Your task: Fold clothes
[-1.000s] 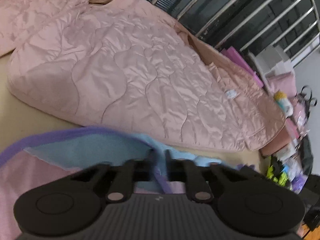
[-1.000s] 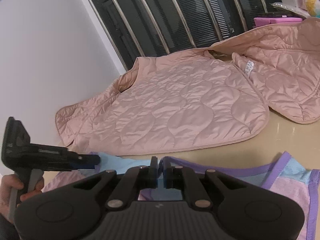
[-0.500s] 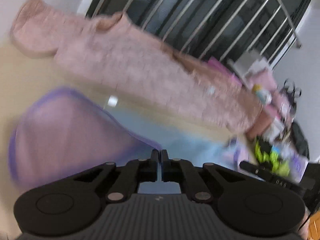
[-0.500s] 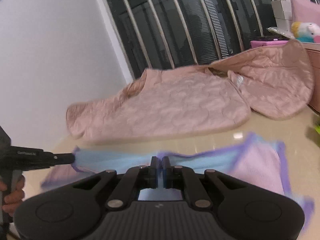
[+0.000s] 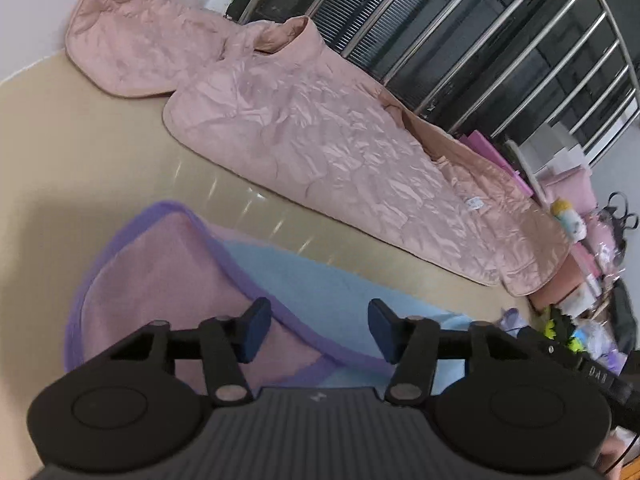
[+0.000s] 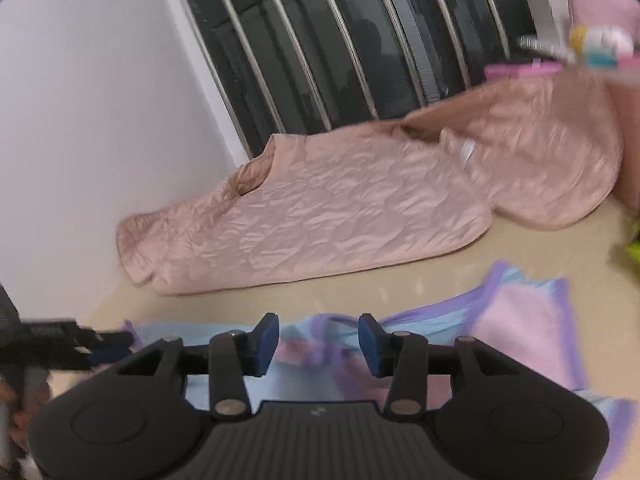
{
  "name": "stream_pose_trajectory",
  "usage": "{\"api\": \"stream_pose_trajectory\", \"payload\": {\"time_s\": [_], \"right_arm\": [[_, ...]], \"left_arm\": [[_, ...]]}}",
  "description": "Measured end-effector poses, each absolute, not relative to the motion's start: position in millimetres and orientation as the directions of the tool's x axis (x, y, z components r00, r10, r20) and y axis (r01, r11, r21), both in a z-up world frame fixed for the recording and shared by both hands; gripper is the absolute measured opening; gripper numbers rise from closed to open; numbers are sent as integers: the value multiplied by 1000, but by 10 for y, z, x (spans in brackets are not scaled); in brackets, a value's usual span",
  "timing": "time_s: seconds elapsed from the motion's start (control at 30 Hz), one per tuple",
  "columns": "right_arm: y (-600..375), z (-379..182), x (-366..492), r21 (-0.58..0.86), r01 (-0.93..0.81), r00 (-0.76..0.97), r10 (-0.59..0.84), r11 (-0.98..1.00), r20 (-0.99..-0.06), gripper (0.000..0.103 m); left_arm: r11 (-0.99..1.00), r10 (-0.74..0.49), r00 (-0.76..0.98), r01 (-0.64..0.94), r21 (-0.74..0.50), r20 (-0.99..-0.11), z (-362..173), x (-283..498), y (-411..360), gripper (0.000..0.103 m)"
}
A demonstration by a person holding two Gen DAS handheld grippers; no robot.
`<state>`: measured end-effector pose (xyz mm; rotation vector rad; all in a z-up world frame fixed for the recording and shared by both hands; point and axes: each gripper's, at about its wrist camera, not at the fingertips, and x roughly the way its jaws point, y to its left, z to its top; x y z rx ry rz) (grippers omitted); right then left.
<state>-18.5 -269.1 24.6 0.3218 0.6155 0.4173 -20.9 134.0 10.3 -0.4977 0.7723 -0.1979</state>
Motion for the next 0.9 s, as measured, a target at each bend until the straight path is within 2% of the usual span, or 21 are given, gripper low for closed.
{"api": "stream_pose_trajectory", "payload": {"time_s": [0.03, 0.07, 0.2, 0.3, 0.43, 0.47, 0.5, 0.57, 0.63, 0.7, 0.77, 0.83, 0.9], "right_arm": [[-2661, 209, -121, 437, -271, 728, 480, 858, -490, 33], [-2627, 183, -81, 440, -262, 729, 475, 859, -493, 6], [-2533, 250, -238, 369, -313, 766, 462, 875, -447, 4], [-2561, 289, -644, 265, -413, 795, 487, 871, -362, 4], [-2572, 26, -781, 222, -388, 749, 447, 894, -489, 4], [-2577, -5, -805, 226, -383, 751, 444, 896, -489, 4], [-2582, -25, -830, 234, -378, 754, 444, 896, -484, 6], [-2564, -26, -867, 240, -372, 756, 443, 897, -482, 10], [-2518, -25, -860, 215, -383, 747, 438, 898, -500, 19], [-2527, 28, -885, 211, -396, 736, 446, 894, -509, 25], [-2685, 166, -921, 199, -363, 778, 413, 910, -473, 42], [-2863, 317, -959, 187, -321, 824, 371, 928, -427, 48], [-3018, 385, -798, 150, -242, 854, 284, 958, -436, 48]], "left_arm": [[878, -329, 706, -16, -478, -627, 97, -178, 1335, 22], [888, -310, 706, -24, -459, -637, 88, -151, 1333, 3], [886, -298, 718, -37, -462, -629, 37, -186, 1378, 0], [900, -267, 728, -44, -433, -631, 53, -217, 1376, 0], [928, -213, 759, -39, -370, -615, 237, -379, 1183, 5], [932, -222, 773, -11, -362, -594, 299, -452, 1111, 15], [935, -234, 785, 19, -355, -574, 356, -522, 1035, 38], [934, -291, 789, 112, -338, -542, 404, -605, 810, 56], [941, -317, 764, 179, -287, -563, 374, -597, 562, 55], [949, -306, 732, 183, -257, -609, 289, -547, 447, 49], [953, -293, 709, 164, -254, -642, 199, -512, 432, 41], [953, -296, 714, 176, -246, -635, 176, -551, 469, 41], [956, -292, 712, 189, -226, -638, 172, -585, 470, 41]]}}
